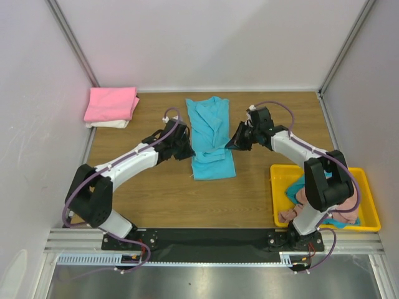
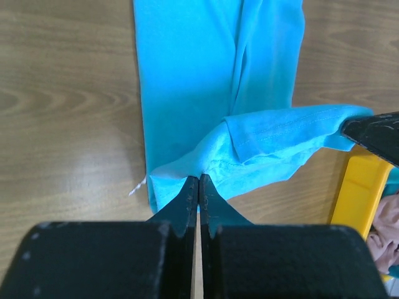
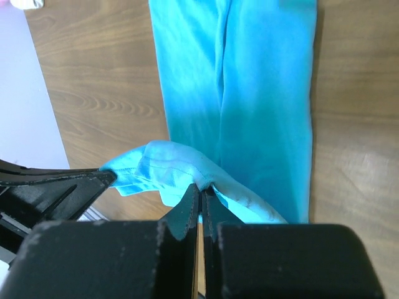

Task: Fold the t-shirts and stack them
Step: Fold the tshirt

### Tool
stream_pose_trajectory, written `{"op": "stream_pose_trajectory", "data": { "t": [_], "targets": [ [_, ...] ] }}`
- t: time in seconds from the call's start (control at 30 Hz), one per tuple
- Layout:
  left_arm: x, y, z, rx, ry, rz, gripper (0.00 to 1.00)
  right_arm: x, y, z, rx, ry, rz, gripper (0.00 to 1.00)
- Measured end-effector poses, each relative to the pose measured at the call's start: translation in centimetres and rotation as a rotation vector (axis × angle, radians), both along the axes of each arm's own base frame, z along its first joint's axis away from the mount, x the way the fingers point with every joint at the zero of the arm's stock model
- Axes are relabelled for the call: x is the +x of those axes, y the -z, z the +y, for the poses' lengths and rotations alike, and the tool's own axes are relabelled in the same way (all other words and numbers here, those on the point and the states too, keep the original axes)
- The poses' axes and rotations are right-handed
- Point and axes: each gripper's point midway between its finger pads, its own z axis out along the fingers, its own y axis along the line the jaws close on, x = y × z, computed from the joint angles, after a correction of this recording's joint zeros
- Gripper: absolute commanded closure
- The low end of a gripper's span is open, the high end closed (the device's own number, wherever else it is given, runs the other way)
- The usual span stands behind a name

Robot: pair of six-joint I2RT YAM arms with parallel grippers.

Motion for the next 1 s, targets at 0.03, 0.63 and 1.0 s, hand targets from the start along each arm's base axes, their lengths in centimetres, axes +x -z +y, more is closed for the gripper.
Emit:
{"op": "stream_pose_trajectory", "data": {
  "t": [0.03,0.63,1.0],
  "targets": [
    [0.4,0.0,0.0,0.000,-0.003,0.001,1.00,0.4,0.1,0.0,0.001,-0.001,0.000,1.00],
    [8.4,1.9,0.0,-0.001,-0.031,0.006,1.00,7.4,3.4,-0.2,0.002,-0.005,0.026,1.00],
    [10.4,5.1,0.2,0.005,-0.027,0.060,0.77,9.8,6.5,0.0,-0.023,-0.030,0.065,0.55]
  ]
}}
